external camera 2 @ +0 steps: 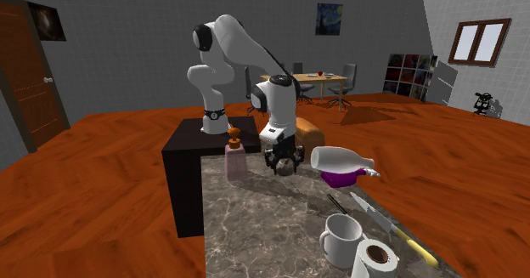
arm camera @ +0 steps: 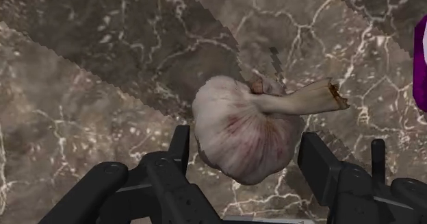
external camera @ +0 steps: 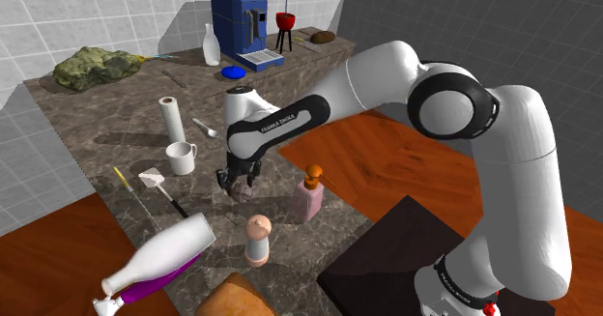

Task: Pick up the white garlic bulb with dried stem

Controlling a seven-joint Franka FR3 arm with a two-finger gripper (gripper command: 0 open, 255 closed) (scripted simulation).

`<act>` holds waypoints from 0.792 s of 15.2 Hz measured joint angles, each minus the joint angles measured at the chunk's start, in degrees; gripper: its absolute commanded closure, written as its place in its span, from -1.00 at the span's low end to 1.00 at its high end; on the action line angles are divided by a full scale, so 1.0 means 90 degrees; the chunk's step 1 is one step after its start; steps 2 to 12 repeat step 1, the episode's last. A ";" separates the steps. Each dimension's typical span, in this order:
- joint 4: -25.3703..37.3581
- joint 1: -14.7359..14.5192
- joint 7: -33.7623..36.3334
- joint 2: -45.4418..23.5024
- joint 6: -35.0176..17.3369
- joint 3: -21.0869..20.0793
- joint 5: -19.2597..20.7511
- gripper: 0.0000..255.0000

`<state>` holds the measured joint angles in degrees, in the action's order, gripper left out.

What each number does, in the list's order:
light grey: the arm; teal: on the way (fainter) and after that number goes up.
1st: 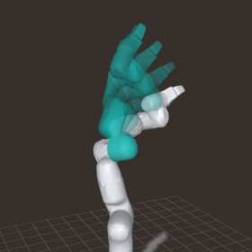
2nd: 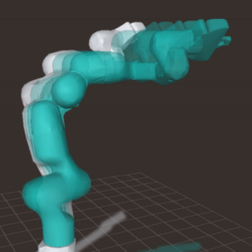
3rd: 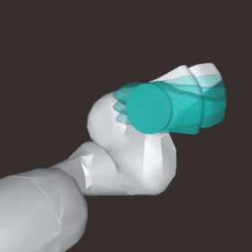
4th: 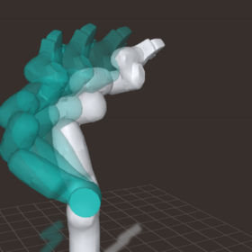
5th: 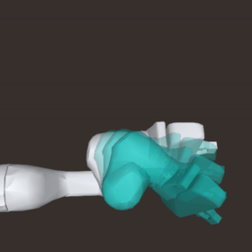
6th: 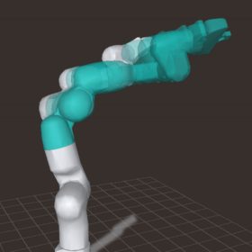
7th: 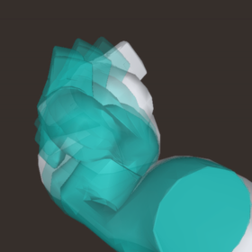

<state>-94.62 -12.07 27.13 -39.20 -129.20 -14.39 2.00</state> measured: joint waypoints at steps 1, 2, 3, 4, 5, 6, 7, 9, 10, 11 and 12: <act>-0.0001 0.0006 -0.0002 0.0034 0.0033 -0.0005 -0.0006 1.00; -0.0001 0.0006 -0.0002 0.0034 0.0033 -0.0005 -0.0006 1.00; -0.0001 0.0006 -0.0002 0.0034 0.0033 -0.0005 -0.0006 1.00; -0.0001 0.0006 -0.0002 0.0034 0.0033 -0.0005 -0.0006 1.00; -0.0001 0.0006 -0.0002 0.0034 0.0033 -0.0005 -0.0006 1.00; -0.0001 0.0006 -0.0002 0.0034 0.0033 -0.0005 -0.0006 1.00; -0.0001 0.0006 -0.0002 0.0034 0.0033 -0.0005 -0.0006 1.00; -0.0001 0.0006 -0.0002 0.0034 0.0033 -0.0005 -0.0006 1.00; -0.0001 0.0006 -0.0002 0.0034 0.0033 -0.0005 -0.0006 1.00; -0.0001 0.0006 -0.0002 0.0034 0.0033 -0.0005 -0.0006 1.00; -0.0001 0.0006 -0.0002 0.0034 0.0033 -0.0005 -0.0006 1.00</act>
